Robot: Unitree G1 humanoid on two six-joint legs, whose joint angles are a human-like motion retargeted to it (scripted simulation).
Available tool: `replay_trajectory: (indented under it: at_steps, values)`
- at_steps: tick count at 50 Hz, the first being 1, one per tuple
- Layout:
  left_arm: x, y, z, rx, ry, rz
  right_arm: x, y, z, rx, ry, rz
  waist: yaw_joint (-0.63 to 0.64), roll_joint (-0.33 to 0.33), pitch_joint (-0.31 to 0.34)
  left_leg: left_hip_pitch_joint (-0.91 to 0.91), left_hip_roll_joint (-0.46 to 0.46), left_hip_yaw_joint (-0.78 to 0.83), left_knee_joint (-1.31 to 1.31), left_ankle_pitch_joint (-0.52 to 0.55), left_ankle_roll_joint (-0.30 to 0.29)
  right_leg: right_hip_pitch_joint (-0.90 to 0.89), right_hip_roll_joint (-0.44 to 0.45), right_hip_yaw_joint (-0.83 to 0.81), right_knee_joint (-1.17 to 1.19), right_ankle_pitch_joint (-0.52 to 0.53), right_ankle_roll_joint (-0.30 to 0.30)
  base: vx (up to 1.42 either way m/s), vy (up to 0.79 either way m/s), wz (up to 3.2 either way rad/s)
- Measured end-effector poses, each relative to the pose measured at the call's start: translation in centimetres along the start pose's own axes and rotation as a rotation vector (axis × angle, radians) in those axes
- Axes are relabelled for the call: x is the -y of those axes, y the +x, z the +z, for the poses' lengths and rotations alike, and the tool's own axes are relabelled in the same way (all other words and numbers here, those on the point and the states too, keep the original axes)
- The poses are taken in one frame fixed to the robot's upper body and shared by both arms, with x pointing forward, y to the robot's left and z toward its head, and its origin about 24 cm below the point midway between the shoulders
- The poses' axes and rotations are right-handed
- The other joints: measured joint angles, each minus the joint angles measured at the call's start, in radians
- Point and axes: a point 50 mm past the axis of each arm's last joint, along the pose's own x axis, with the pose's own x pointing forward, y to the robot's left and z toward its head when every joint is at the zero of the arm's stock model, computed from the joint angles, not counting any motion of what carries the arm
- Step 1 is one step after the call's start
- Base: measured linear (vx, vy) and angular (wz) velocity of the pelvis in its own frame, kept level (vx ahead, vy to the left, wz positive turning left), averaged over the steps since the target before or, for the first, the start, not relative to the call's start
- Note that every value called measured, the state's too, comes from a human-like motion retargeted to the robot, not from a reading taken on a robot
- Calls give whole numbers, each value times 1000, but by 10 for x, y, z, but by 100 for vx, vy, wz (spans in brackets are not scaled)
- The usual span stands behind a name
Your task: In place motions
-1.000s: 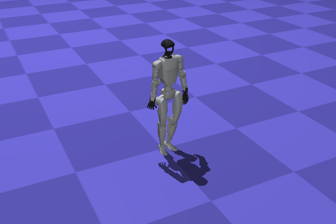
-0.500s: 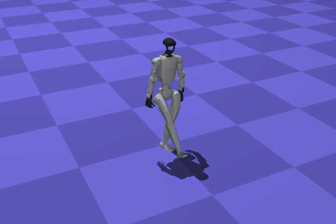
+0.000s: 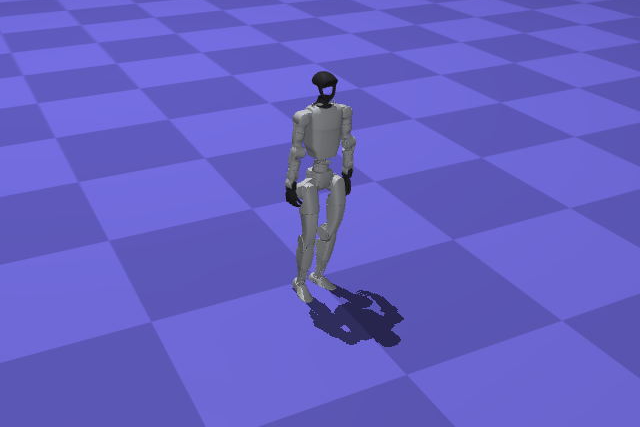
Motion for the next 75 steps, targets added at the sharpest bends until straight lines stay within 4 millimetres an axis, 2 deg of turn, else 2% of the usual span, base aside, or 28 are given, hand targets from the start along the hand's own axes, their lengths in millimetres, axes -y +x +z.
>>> replay_trajectory:
  at_steps: [3,5,7,8,10,13,17,20,23,26,31,32,33,35,40,43,45,47,50,52,55,58,61,63,65,67,70,75]
  values:
    - [1,1,-23,-74,-25,-8,11,-4,10,-8,-132,-72,32,-12,-21,-20,-26,29,10,-11,-1,113,9,-77,-47,-200,-42,3,13,-49]
    - [2,2,-36,-111,-41,-14,16,-5,13,-24,-222,-100,46,-53,-24,3,-79,44,-11,-7,2,156,-13,-133,-180,-146,-51,5,15,-36]
    - [6,2,-42,-129,-73,-23,19,-7,18,-37,-299,-111,102,-72,-28,18,-93,96,-38,-3,-1,157,-21,-20,-221,-118,-18,-6,16,-91]
    - [9,3,-42,-127,-92,-29,20,-8,22,-37,-328,-117,115,-74,-31,14,-94,105,-46,-1,-3,146,-28,-50,-228,-107,-11,-15,14,-63]
    - [16,4,-42,-106,-145,-43,23,-10,32,-29,-386,-127,120,-68,-43,-1,-91,116,-55,1,-10,115,-28,-65,-228,-101,-20,-16,11,-43]
    - [23,6,-39,-72,-210,-80,23,-13,48,6,-455,-134,98,-40,-24,-1,-69,128,-64,11,-16,77,-10,5,-190,-107,-38,-11,9,-22]
    - [21,4,-21,-50,-171,-77,17,-13,65,86,-475,-128,38,-6,10,-5,-43,105,-56,20,-21,90,9,-27,-183,-119,-49,-13,3,33]
    - [10,2,-3,-19,-70,-36,11,-9,58,104,-429,-104,27,-3,12,-1,-40,88,-52,25,-25,102,17,-31,-187,-121,-54,2,2,35]
    - [2,-1,20,48,7,-5,8,-5,39,45,-380,-75,47,-12,2,5,-44,87,-55,27,-31,110,16,-39,-196,-121,-60,7,3,14]
    - [1,-4,41,125,13,1,8,-3,21,-41,-369,-64,59,-17,-1,5,-41,91,-53,28,-36,114,17,-38,-200,-123,-67,1,1,-11]
    - [3,-8,61,212,-39,-15,14,-4,1,-136,-376,-92,229,-19,-13,18,16,273,-48,1,-55,118,34,160,-183,-149,-48,3,5,-169]
    - [3,-8,62,217,-39,-17,14,-4,-2,-141,-361,-96,214,-16,-15,13,16,260,-42,-1,-55,116,36,148,-185,-148,-53,6,5,133]
    - [4,-8,62,215,-31,-18,14,-4,-5,-142,-334,-97,128,-11,-14,-1,-4,175,-30,7,-49,111,37,62,-194,-137,-73,7,5,277]
    - [3,-7,58,203,-25,-15,14,-4,-10,-147,-297,-99,10,5,-16,-23,-22,71,-7,15,-45,102,29,-36,-195,-129,-83,8,6,232]
    - [-1,-4,41,150,-5,0,19,-6,-12,-141,-225,-109,51,2,-24,-100,-9,152,153,-2,-42,76,25,58,-165,-154,-98,1,11,-32]
    - [-3,-3,34,133,10,10,24,-8,-12,-129,-196,-120,37,-17,-27,-248,-1,164,402,60,-3,49,-21,52,-135,-171,-102,-4,13,40]
    - [-5,-3,30,126,10,14,28,-10,-13,-130,-188,-126,56,-29,-6,-325,18,215,476,78,6,53,-32,63,-111,-181,-111,-2,9,19]
    - [-6,-2,24,123,-9,10,31,-11,-10,-132,-199,-137,71,-18,34,-382,18,208,382,113,-41,75,-2,67,-99,-188,-128,-6,6,2]
    - [-7,0,11,105,-60,6,33,-12,-1,-111,-246,-154,134,-16,114,-481,-3,103,173,140,-124,145,41,81,-101,-188,-147,-3,2,-60]
    - [-6,2,-2,75,-94,-7,36,-13,5,-95,-287,-153,200,-39,154,-583,10,66,92,121,-167,192,33,107,-112,-184,-155,4,1,-116]
    - [0,4,-27,11,-163,-28,35,-14,19,-75,-354,-156,293,-91,202,-758,90,80,70,106,-198,209,6,186,-84,-185,-177,3,-2,-140]
    - [8,5,-55,-58,-244,-57,31,-14,37,-30,-433,-153,382,-186,272,-864,190,59,54,103,-214,187,-72,316,15,-209,-182,0,-7,-173]
    - [9,3,-75,-124,-273,-73,22,-12,52,28,-492,-135,438,-283,326,-915,240,10,28,103,-228,165,-140,409,105,-244,-193,7,-9,-119]
    - [6,1,-86,-166,-263,-69,15,-11,58,62,-521,-119,452,-323,344,-930,262,30,13,101,-232,163,-154,453,146,-262,-204,13,-9,-39]
    - [1,0,-92,-185,-242,-52,11,-10,58,71,-538,-102,451,-336,336,-928,270,74,4,97,-233,162,-149,473,160,-269,-207,16,-4,19]
    - [-5,-1,-90,-176,-226,-36,9,-8,55,65,-550,-92,439,-326,313,-906,259,80,1,101,-236,168,-133,462,143,-265,-204,13,-3,47]
    - [-14,-1,-75,-128,-220,-15,10,-7,46,29,-552,-94,401,-284,262,-840,226,81,9,109,-236,178,-96,423,91,-247,-190,7,-2,80]
    - [-26,-2,-41,-24,-221,27,15,-5,20,-81,-502,-103,291,-200,141,-671,142,87,54,128,-220,159,-26,298,-10,-214,-168,3,-3,119]
